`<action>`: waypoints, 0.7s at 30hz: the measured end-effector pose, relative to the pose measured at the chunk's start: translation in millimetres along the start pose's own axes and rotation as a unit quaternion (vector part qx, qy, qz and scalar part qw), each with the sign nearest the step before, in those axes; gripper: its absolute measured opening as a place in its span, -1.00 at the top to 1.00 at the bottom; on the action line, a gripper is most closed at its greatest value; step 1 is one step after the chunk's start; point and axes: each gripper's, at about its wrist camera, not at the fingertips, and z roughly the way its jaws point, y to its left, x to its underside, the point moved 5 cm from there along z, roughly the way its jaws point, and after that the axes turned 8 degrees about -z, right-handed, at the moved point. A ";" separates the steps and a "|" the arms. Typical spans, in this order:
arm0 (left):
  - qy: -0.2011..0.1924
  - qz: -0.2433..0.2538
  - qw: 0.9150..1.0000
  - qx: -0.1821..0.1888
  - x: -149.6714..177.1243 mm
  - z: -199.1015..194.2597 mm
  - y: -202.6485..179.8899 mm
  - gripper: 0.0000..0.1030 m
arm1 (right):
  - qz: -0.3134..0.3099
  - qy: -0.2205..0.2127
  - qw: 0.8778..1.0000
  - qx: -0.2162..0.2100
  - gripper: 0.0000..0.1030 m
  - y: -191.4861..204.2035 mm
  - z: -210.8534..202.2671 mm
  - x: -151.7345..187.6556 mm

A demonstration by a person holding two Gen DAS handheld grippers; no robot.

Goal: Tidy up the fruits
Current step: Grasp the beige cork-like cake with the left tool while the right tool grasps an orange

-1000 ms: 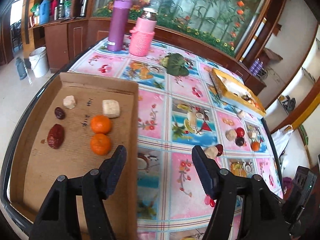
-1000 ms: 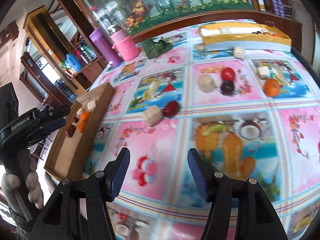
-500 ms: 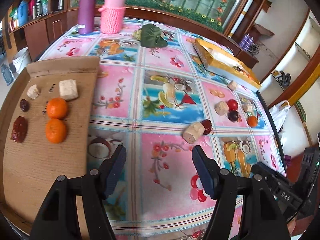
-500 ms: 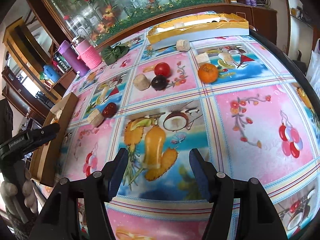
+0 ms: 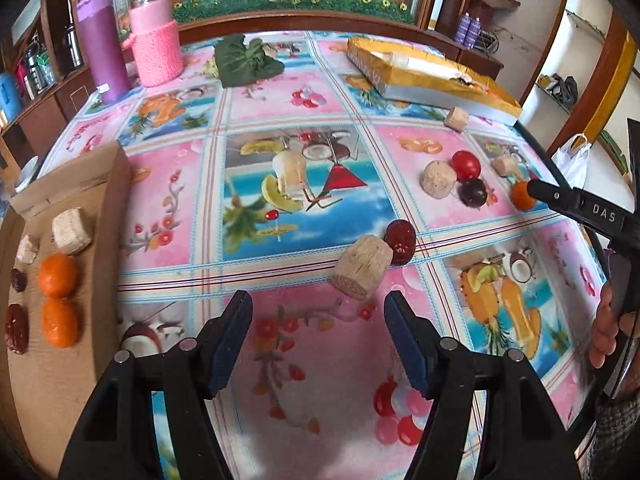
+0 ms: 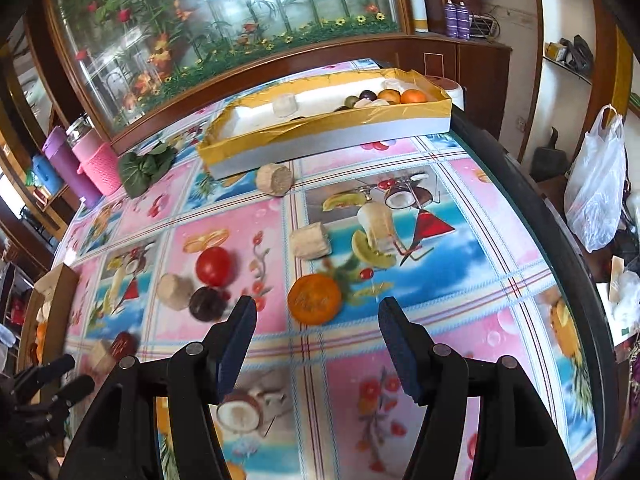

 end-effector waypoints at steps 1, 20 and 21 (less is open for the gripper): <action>0.000 0.001 1.000 0.005 -1.3 2.9 -1.4 -0.31 | 0.002 0.001 1.000 -0.003 -0.30 -1.1 3.7 -0.6; -0.042 0.060 0.997 -0.001 -5.4 13.7 -28.0 0.40 | -0.041 0.006 0.999 0.033 0.22 6.2 26.1 -2.4; -0.042 0.060 0.997 -0.001 -5.1 13.5 -28.5 0.40 | -0.041 0.006 0.999 0.031 0.33 6.9 25.9 -2.4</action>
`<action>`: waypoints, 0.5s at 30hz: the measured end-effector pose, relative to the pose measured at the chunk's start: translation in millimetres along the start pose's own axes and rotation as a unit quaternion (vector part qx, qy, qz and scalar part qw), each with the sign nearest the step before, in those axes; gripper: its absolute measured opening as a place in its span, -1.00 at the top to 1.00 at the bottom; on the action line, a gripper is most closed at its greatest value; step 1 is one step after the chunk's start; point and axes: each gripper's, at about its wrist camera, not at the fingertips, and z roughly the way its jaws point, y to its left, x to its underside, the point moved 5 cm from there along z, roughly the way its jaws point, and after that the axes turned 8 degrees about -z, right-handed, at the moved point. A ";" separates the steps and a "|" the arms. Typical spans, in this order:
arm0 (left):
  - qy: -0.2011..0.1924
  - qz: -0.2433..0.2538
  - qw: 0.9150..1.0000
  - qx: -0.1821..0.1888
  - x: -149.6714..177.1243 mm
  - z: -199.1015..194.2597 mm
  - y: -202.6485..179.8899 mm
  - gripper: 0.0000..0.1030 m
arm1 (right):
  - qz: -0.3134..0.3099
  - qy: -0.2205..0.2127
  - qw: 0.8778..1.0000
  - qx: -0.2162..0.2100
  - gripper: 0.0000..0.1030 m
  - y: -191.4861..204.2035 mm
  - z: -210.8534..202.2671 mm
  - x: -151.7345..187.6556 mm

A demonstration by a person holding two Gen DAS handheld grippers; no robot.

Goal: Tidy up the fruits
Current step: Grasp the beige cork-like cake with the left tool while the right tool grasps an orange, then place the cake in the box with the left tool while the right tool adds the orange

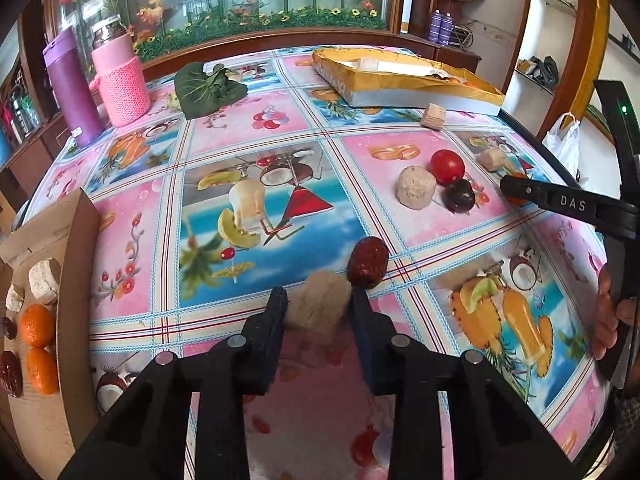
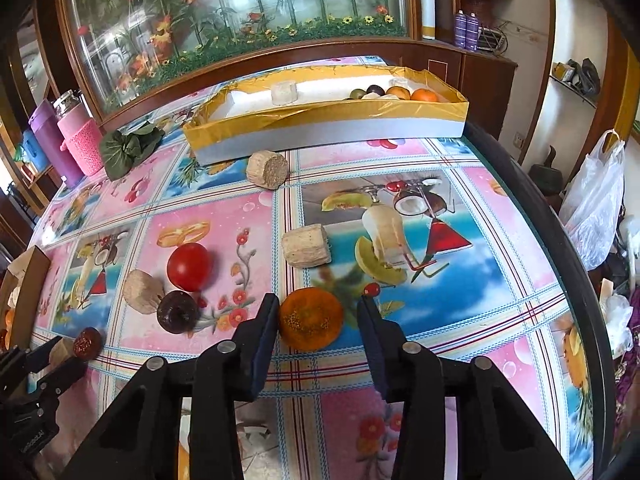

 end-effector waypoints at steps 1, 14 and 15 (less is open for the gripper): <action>0.001 -0.004 1.000 0.003 0.0 -0.6 0.8 0.40 | 0.000 0.000 1.000 -0.006 0.36 1.1 -0.2 -0.1; -0.032 -0.085 0.995 0.038 0.3 -61.9 47.4 0.40 | -0.022 -0.032 0.998 -0.039 0.37 27.5 -45.7 -1.6; -0.034 -0.093 0.994 0.035 1.5 -66.0 55.1 0.40 | -0.027 -0.035 0.998 -0.044 0.37 33.7 -50.8 -2.0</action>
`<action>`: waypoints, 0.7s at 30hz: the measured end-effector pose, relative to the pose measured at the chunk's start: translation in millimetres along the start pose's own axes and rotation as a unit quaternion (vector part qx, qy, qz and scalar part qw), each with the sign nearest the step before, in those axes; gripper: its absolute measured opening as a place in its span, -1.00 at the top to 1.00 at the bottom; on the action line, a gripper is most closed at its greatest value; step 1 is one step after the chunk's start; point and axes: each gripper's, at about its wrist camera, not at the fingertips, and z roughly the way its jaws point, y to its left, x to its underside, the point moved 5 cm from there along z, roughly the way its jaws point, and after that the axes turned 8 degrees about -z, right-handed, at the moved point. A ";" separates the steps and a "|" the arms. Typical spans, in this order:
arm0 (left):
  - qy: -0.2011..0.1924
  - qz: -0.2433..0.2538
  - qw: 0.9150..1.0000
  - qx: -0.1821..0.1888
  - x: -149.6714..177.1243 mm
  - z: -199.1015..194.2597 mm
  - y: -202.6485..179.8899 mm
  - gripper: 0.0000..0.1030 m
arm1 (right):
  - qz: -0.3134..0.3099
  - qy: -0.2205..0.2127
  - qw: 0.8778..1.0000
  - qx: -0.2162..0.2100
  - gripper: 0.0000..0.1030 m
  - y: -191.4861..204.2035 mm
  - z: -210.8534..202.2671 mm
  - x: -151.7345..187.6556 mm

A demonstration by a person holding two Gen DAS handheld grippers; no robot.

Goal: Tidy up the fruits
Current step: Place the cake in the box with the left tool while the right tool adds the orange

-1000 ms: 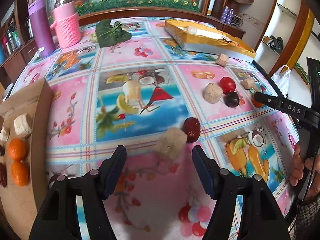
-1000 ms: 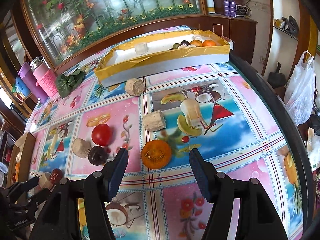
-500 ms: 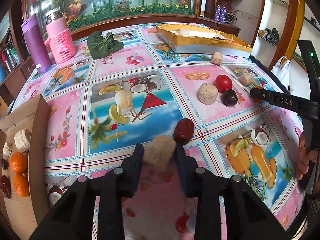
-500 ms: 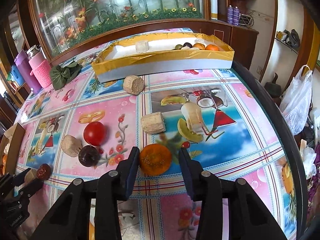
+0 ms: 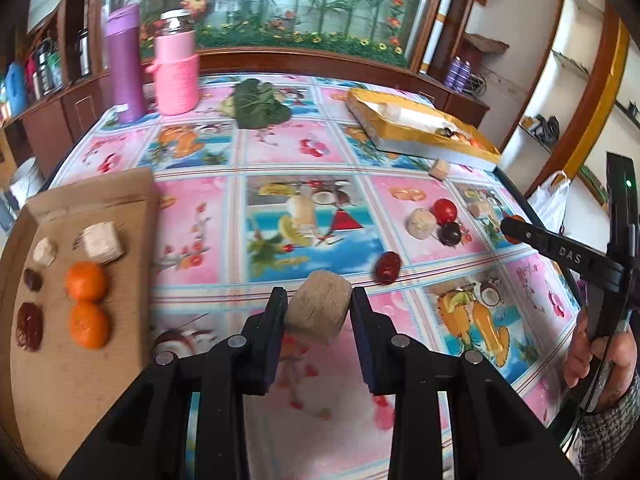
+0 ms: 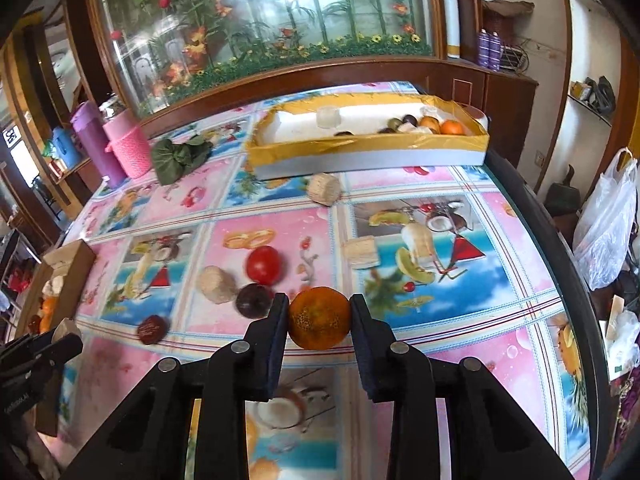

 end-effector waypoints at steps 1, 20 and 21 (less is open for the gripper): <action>-0.004 -0.009 1.000 -0.007 -0.8 -5.5 10.1 0.40 | -0.005 -0.002 1.000 -0.005 0.36 5.9 -3.4 -0.7; -0.040 -0.199 0.964 -0.172 3.6 -63.4 224.5 0.39 | -0.168 0.022 0.967 -0.191 0.35 256.1 -10.4 -2.2; -0.040 -0.199 0.964 -0.175 4.1 -63.4 226.8 0.39 | -0.179 0.026 0.963 -0.200 0.35 272.8 -7.2 0.0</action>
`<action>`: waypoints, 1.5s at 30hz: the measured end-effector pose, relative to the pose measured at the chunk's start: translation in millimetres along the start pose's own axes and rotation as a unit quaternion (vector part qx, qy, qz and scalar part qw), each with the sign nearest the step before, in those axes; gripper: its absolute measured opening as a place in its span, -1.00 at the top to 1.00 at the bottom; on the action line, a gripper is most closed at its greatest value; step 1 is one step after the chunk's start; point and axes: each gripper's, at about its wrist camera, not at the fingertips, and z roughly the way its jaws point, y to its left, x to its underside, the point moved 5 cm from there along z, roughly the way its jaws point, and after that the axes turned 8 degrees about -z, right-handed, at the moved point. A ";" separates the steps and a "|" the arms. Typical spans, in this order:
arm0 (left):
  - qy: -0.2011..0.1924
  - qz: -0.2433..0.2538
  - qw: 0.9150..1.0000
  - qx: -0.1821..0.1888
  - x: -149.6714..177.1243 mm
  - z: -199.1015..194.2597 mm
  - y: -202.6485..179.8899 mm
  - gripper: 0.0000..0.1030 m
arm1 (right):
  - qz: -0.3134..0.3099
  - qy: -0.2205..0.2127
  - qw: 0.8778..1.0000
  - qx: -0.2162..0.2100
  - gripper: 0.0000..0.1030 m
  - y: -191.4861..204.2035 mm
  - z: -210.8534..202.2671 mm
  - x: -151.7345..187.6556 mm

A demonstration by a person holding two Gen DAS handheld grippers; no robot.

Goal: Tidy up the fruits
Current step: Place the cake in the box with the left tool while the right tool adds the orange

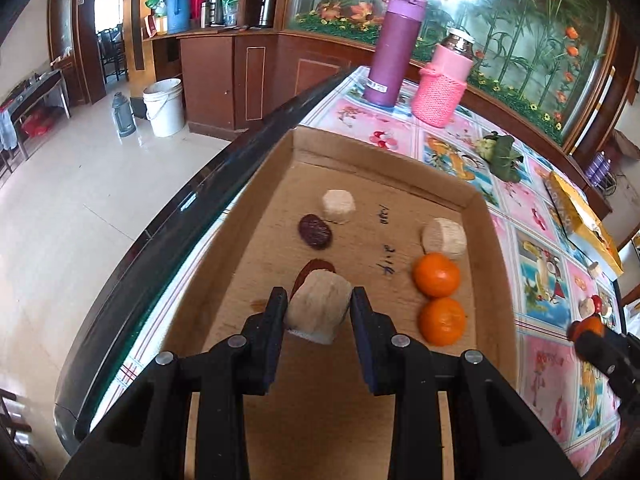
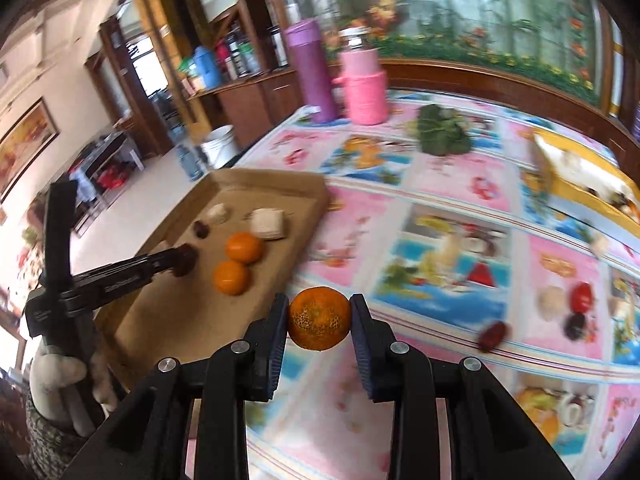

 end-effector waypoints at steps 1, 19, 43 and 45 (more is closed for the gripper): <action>-0.001 0.001 1.000 -0.005 -0.2 0.4 1.6 0.39 | -0.009 0.005 1.000 -0.007 0.35 10.4 7.9 -3.1; 0.005 -0.039 0.999 0.032 -4.4 -4.4 22.9 0.13 | -0.101 0.064 0.992 -0.029 0.33 102.7 94.8 0.8; -0.047 -0.053 0.994 0.079 -5.3 -67.1 -0.7 -0.23 | -0.004 -0.037 0.998 -0.050 -0.20 38.0 17.7 -3.7; -0.045 -0.030 0.995 0.081 0.1 -68.5 -16.5 -0.23 | 0.019 -0.037 0.998 -0.036 -0.24 18.2 9.6 5.9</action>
